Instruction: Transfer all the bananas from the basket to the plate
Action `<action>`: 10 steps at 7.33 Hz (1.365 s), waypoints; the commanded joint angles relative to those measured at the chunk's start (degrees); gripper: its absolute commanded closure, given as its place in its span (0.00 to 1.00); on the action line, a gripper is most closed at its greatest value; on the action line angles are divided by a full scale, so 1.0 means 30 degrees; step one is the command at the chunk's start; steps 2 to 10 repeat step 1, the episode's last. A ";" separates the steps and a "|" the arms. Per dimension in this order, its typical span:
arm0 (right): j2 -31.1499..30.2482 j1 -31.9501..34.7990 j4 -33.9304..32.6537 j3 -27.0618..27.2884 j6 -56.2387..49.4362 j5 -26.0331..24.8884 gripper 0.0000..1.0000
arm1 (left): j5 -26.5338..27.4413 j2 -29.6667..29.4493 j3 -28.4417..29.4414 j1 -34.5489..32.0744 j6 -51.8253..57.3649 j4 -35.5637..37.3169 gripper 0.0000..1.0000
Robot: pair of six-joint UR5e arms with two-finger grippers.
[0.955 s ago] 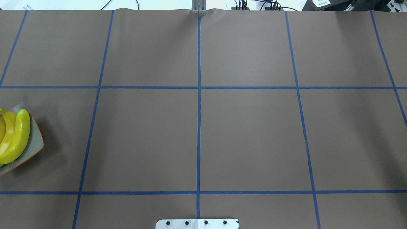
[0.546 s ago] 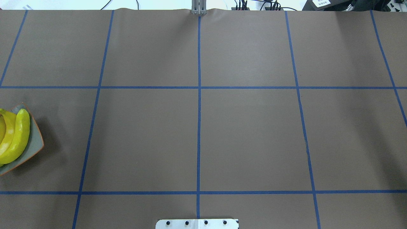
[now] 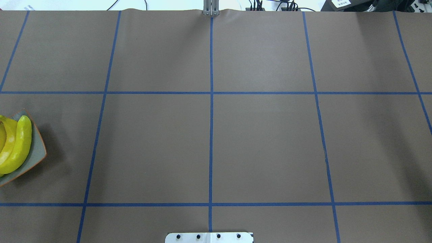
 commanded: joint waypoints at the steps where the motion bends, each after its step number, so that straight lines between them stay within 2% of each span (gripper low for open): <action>1: 0.0104 -0.0001 0.0007 0.0044 0.0021 -0.0024 0.00 | -0.0003 0.0002 -0.0087 0.0002 0.0004 -0.0008 0.00; 10: 0.0104 -0.0001 0.0007 0.0044 0.0021 -0.0024 0.00 | -0.0003 0.0002 -0.0087 0.0002 0.0004 -0.0008 0.00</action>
